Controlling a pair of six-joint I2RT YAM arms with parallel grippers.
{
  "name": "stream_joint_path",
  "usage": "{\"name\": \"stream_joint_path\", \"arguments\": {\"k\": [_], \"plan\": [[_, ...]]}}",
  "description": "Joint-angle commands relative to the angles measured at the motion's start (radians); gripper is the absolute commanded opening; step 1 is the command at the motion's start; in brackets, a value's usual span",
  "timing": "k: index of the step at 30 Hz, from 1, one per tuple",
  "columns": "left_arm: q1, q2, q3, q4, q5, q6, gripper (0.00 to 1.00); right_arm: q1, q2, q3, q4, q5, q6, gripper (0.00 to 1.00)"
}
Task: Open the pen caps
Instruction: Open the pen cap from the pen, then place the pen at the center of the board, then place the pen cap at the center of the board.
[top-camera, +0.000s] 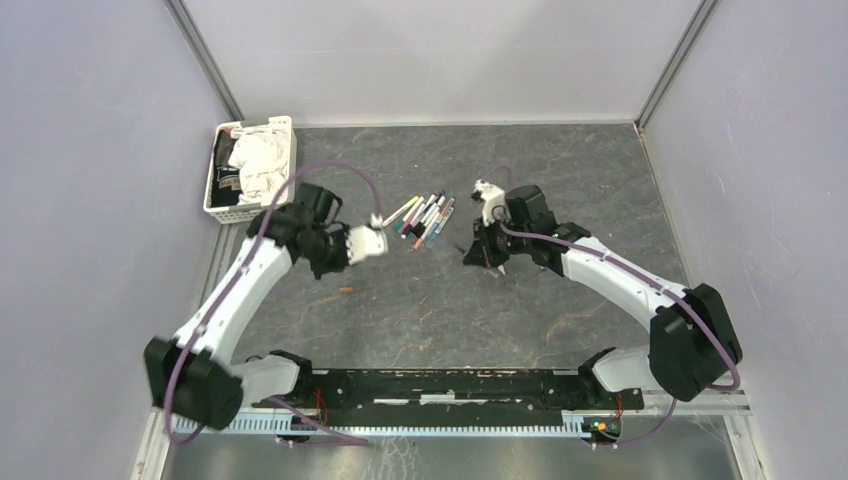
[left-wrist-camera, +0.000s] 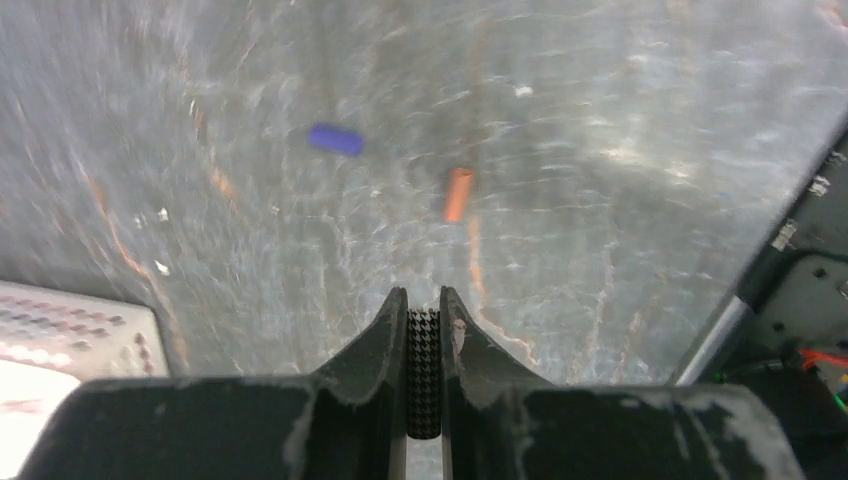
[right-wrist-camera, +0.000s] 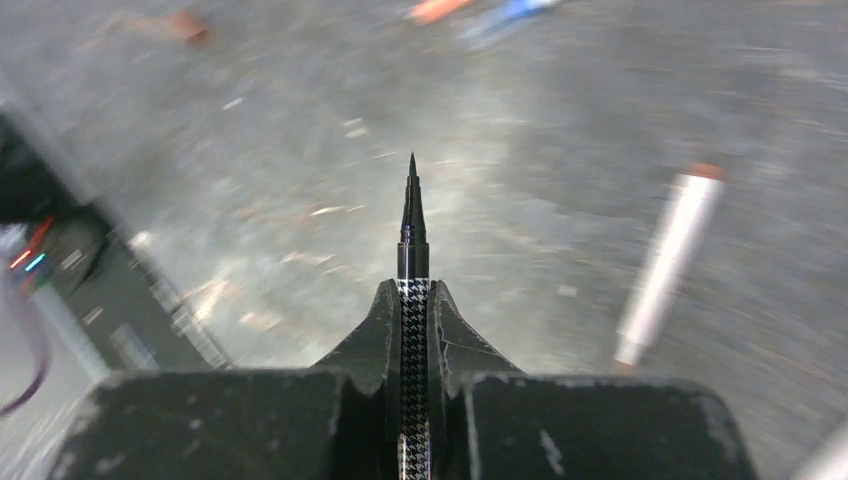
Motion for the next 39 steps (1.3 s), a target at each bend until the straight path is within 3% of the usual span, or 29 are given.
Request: {"name": "stream_joint_path", "arguments": {"k": [1,4,9,17,25,29,36,39], "plan": [[0.233,0.217,0.101,0.162,0.13,-0.162,0.02,-0.033,-0.051,-0.003,0.017,0.484,0.039,0.0],[0.279,0.316,0.111,0.217,0.113,-0.225,0.02,-0.035,-0.088,-0.118,0.178,0.523,-0.011,0.0],[0.282,0.39,0.037,0.362,0.058,-0.329,0.02,-0.067,-0.054,-0.101,0.166,0.643,0.01,0.0],[0.287,0.503,-0.012,0.464,0.004,-0.449,0.02,-0.1,-0.01,-0.235,0.427,0.725,0.102,0.0],[0.29,0.547,-0.045,0.508,-0.009,-0.516,0.02,-0.1,0.116,-0.235,0.501,0.768,0.134,0.0],[0.29,0.558,-0.066,0.526,-0.003,-0.527,0.09,-0.116,0.181,-0.204,0.453,0.752,0.157,0.0],[0.29,0.523,-0.071,0.528,0.006,-0.562,0.31,-0.133,0.223,-0.162,0.379,0.719,0.182,0.0],[0.29,0.456,-0.068,0.511,0.015,-0.563,0.43,-0.133,0.223,-0.162,0.369,0.72,0.19,0.07]]}}
